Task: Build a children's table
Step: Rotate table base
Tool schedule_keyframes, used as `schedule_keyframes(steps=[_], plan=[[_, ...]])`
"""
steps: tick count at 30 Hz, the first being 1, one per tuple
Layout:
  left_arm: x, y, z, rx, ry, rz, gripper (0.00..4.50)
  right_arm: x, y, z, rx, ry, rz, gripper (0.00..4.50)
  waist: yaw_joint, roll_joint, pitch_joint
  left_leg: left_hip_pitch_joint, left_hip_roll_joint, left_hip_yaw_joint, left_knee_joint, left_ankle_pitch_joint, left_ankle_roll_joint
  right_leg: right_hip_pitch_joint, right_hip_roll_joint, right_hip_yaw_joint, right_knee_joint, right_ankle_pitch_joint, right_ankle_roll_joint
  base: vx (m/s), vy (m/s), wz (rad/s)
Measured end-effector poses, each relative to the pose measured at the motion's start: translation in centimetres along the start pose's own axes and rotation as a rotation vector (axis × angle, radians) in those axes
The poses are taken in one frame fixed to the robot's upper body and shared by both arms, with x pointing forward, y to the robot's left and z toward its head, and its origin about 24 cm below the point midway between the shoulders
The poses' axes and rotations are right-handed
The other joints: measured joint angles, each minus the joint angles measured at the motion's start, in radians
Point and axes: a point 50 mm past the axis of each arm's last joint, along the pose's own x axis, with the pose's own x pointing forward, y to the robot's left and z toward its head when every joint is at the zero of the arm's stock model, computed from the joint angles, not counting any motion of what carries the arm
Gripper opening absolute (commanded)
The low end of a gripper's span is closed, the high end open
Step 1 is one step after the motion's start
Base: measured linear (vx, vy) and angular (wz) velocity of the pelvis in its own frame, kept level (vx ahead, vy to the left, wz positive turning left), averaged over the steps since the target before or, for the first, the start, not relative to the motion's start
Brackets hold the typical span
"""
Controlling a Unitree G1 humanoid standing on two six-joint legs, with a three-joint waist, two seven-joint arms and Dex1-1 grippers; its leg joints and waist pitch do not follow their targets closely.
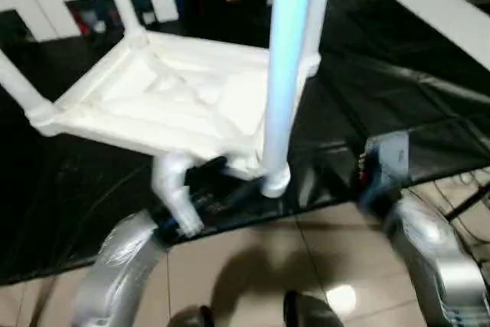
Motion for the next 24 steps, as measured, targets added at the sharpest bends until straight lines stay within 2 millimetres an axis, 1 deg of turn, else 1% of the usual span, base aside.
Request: schedule_keyframes(steps=[1,2,3,4,5,6,7,8,9,10,11,12,13,14,15,16,17,18,19,20,23,24], plan=[[-0.4,0.4,0.0,-0.006,-0.009,0.063,4.44,-0.3,0.2,-0.1,0.000,0.006,-0.006,4.50,-0.005,-0.001,0.000,-0.003,0.000,-0.002,0.000,0.000,0.000,0.000,0.000,-0.004,-0.005,0.000,0.000,0.000,0.000,0.00],[-0.5,0.8,0.3,-0.007,-0.031,0.126,4.44,-0.4,0.5,-0.1,0.005,-0.004,-0.014,4.50,-0.009,-0.001,0.000,-0.007,0.001,-0.005,0.000,0.000,0.000,0.002,0.000,-0.013,-0.014,0.000,0.001,0.000,0.000,0.00],[-0.3,1.0,0.9,0.027,-0.058,0.206,4.44,-0.4,0.8,0.2,0.014,-0.027,-0.023,4.50,-0.015,-0.001,0.000,-0.009,0.005,-0.010,-0.001,0.000,0.000,0.008,-0.001,-0.028,-0.030,0.000,0.001,0.000,0.000,0.00],[-0.3,1.2,1.3,0.069,-0.066,0.255,4.44,-0.3,1.1,0.4,0.019,-0.038,-0.027,4.50,-0.021,0.001,0.000,-0.009,0.008,-0.019,-0.003,0.000,0.000,0.019,-0.001,-0.041,-0.047,0.000,0.001,0.000,0.000,0.00],[-0.2,1.4,1.5,0.100,-0.062,0.294,4.44,-0.3,1.3,0.6,0.024,-0.047,-0.035,4.50,-0.028,0.002,0.000,-0.007,0.016,-0.025,-0.006,0.000,0.000,0.032,0.000,-0.054,-0.064,-0.001,0.002,-0.090,0.031,-0.05],[0.3,1.6,1.9,0.139,-0.058,0.344,4.44,-0.4,1.2,0.7,0.024,-0.049,-0.064,4.50,-0.024,0.004,0.004,-0.014,0.002,-0.057,-0.010,0.000,-0.001,0.041,-0.011,-0.072,-0.025,-0.038,-0.001,-0.090,0.031,-0.05],[0.8,1.6,2.3,0.155,-0.065,0.375,4.44,-0.5,0.9,0.5,0.017,-0.036,-0.095,4.50,-0.024,-0.013,0.003,-0.012,-0.017,-0.071,-0.007,0.001,-0.003,0.046,-0.017,-0.052,0.027,-0.068,-0.006,-0.095,0.014,0.25],[1.1,1.8,2.7,0.176,-0.069,0.411,4.44,-0.4,0.7,0.6,0.015,-0.031,-0.120,4.50,-0.020,-0.028,0.003,-0.011,-0.032,-0.082,-0.004,0.002,-0.004,0.055,-0.017,-0.030,0.062,-0.079,-0.001,-0.052,-0.063,0.62],[1.3,1.9,2.9,0.193,-0.057,0.455,4.44,-0.4,0.2,0.8,0.009,-0.033,-0.154,4.50,-0.010,-0.043,0.001,-0.012,-0.043,-0.099,-0.004,0.004,-0.007,0.054,-0.013,-0.015,0.081,-0.101,-0.005,-0.052,-0.063,0.62],[1.3,1.9,2.7,0.200,-0.046,0.474,4.44,-0.4,-0.1,0.9,0.006,-0.035,-0.175,4.50,-0.009,-0.048,0.000,-0.006,-0.049,-0.109,0.005,-0.001,-0.019,0.048,-0.009,-0.024,0.078,-0.109,-0.009,0.033,-0.127,0.84],[1.0,1.8,2.3,0.198,-0.038,0.494,4.44,-0.4,-0.4,1.2,0.001,-0.041,-0.184,4.50,-0.003,-0.053,0.006,-0.006,-0.048,-0.104,0.058,-0.059,-0.033,0.050,-0.008,-0.037,0.073,-0.106,-0.014,0.087,-0.068,0.41],[0.4,1.8,1.6,0.182,-0.017,0.526,4.44,-0.3,-0.5,1.8,0.000,-0.058,-0.187,4.50,0.012,-0.041,0.008,0.020,-0.046,-0.077,0.152,-0.115,0.016,0.059,-0.011,-0.046,0.076,-0.098,-0.025,0.087,-0.068,0.41],[0.5,1.5,1.3,0.176,-0.003,0.519,4.44,-0.6,-0.8,1.8,0.002,-0.057,-0.195,4.50,0.011,-0.033,0.006,0.059,-0.054,-0.064,0.152,-0.145,0.037,0.067,-0.007,-0.057,0.075,-0.098,-0.024,0.089,0.015,-0.16],[0.8,1.3,1.4,0.184,0.001,0.505,4.44,-0.8,-1.0,1.5,0.009,-0.037,-0.195,4.50,0.012,-0.038,0.003,0.070,-0.059,-0.063,0.127,-0.158,0.027,0.063,-0.003,-0.049,0.069,-0.096,-0.021,0.000,0.000,0.00],[0.8,1.1,1.2,0.182,0.009,0.502,4.44,-1.1,-1.0,1.0,0.006,-0.010,-0.182,4.50,0.000,-0.046,-0.001,0.065,-0.046,-0.056,0.102,-0.139,0.020,0.058,0.009,-0.046,0.047,-0.095,-0.020,0.000,0.000,0.00],[0.7,0.9,1.0,0.174,0.011,0.501,4.44,-1.2,-1.0,1.0,0.001,-0.008,-0.161,4.50,-0.008,-0.049,-0.003,0.061,-0.042,-0.053,0.088,-0.127,0.020,0.059,0.015,-0.043,0.032,-0.094,-0.022,-0.049,-0.062,0.14],[0.6,0.7,0.9,0.176,0.017,0.498,4.44,-1.2,-0.8,1.2,-0.005,-0.018,-0.132,4.50,-0.014,-0.051,-0.005,0.053,-0.042,-0.053,0.081,-0.122,0.020,0.058,0.015,-0.044,0.021,-0.080,-0.028,0.000,0.000,0.00],[0.5,0.7,0.9,0.191,0.025,0.494,4.44,-1.3,-0.6,1.6,-0.008,-0.043,-0.102,4.50,-0.020,-0.054,-0.007,0.050,-0.044,-0.049,0.081,-0.120,0.021,0.055,0.014,-0.041,0.017,-0.057,-0.027,0.000,0.000,0.00],[0.4,0.6,0.9,0.201,0.028,0.487,4.44,-1.3,-0.4,1.7,0.002,-0.051,-0.092,4.50,-0.025,-0.058,-0.009,0.050,-0.045,-0.046,0.081,-0.120,0.021,0.053,0.013,-0.036,0.017,-0.044,-0.022,0.000,0.000,0.00],[0.4,0.6,0.9,0.207,0.027,0.479,4.44,-1.3,-0.4,1.7,0.007,-0.048,-0.089,4.50,-0.026,-0.059,-0.010,0.051,-0.045,-0.046,0.080,-0.120,0.020,0.053,0.013,-0.035,0.019,-0.042,-0.020,0.000,0.000,0.00],[0.2,0.2,0.9,0.206,0.021,0.461,4.44,-1.3,-0.4,1.5,0.006,-0.032,-0.102,4.50,-0.036,-0.060,-0.011,0.058,-0.048,-0.046,0.060,-0.116,0.014,0.051,0.014,-0.036,0.011,-0.045,-0.018,0.000,0.000,0.00],[0.2,0.2,0.9,0.204,0.023,0.461,4.44,-1.3,-0.4,1.3,0.014,-0.007,-0.105,4.50,-0.040,-0.060,-0.011,0.063,-0.049,-0.047,0.050,-0.116,0.014,0.054,0.014,-0.037,0.006,-0.047,-0.018,0.000,0.000,0.00]])
